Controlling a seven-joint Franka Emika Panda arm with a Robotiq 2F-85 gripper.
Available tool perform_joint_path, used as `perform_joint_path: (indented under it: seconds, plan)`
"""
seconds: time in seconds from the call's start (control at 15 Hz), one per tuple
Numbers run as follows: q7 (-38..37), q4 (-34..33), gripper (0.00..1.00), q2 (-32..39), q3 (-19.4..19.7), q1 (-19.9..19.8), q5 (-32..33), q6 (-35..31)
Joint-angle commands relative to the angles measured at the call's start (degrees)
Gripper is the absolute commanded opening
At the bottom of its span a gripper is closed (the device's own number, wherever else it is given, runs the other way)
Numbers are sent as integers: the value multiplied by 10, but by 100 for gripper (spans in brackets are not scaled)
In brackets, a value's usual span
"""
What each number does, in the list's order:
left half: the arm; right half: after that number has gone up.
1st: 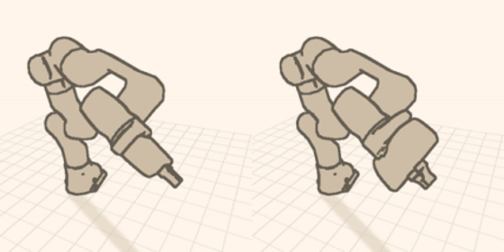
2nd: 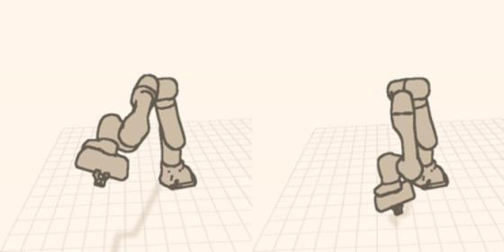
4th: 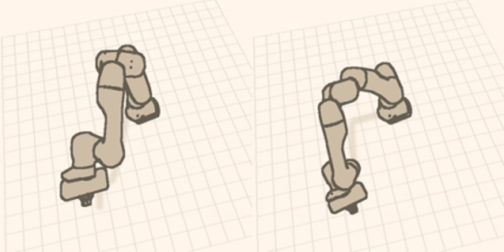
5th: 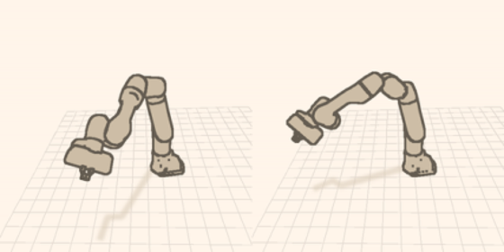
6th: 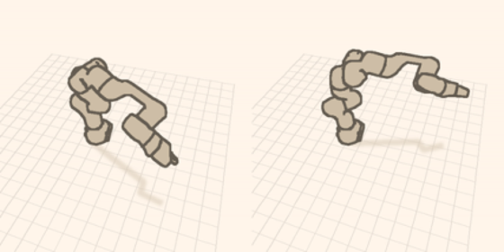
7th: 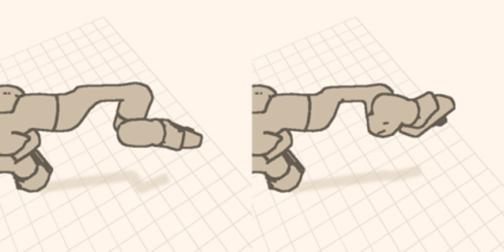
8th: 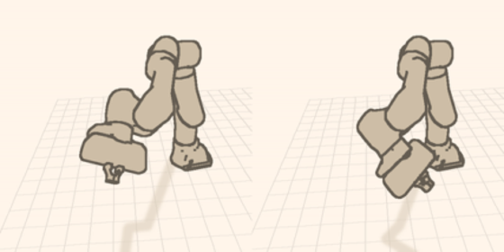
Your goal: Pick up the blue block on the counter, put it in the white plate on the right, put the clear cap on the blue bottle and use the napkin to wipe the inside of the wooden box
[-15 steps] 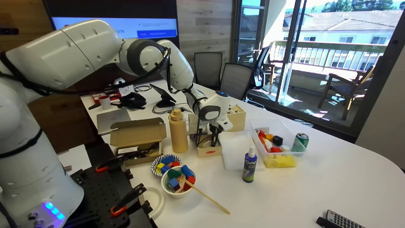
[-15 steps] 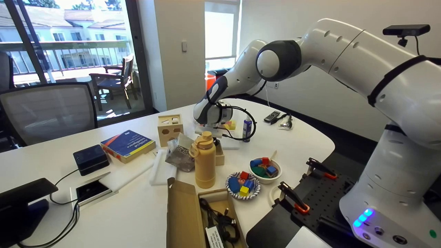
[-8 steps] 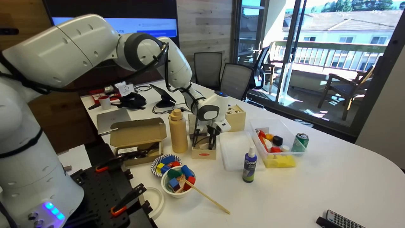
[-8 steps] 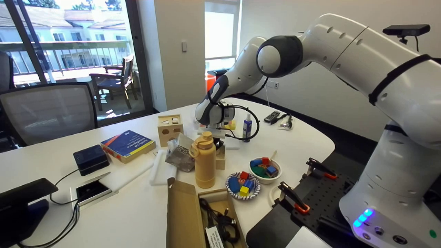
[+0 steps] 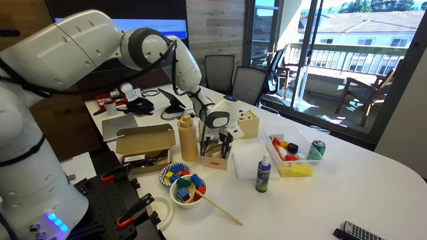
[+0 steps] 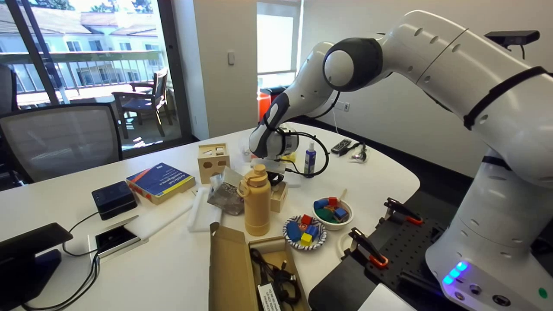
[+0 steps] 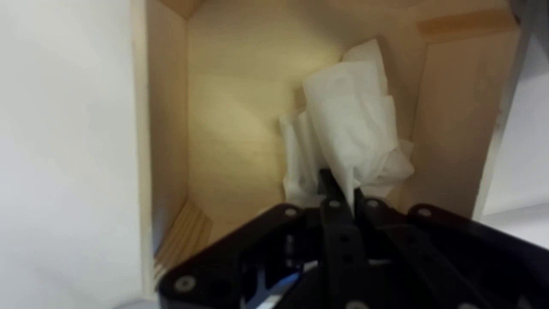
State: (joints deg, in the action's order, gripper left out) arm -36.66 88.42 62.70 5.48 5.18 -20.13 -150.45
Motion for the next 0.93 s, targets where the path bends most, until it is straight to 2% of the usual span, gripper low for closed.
perform_joint_path:
  seconds: [0.0, 0.47, 0.6, 0.73, 0.87]
  plan:
    - [57, 95, 1, -88, -36, -40, -5, 15]
    - [101, 286, 1, -248, -50, -85, -65, -31]
    - [93, 345, 1, -281, -53, -97, -110, -90]
    - [104, 409, 1, -307, -68, -126, -169, -170]
    - [132, 443, 1, -305, -98, -177, -238, -241]
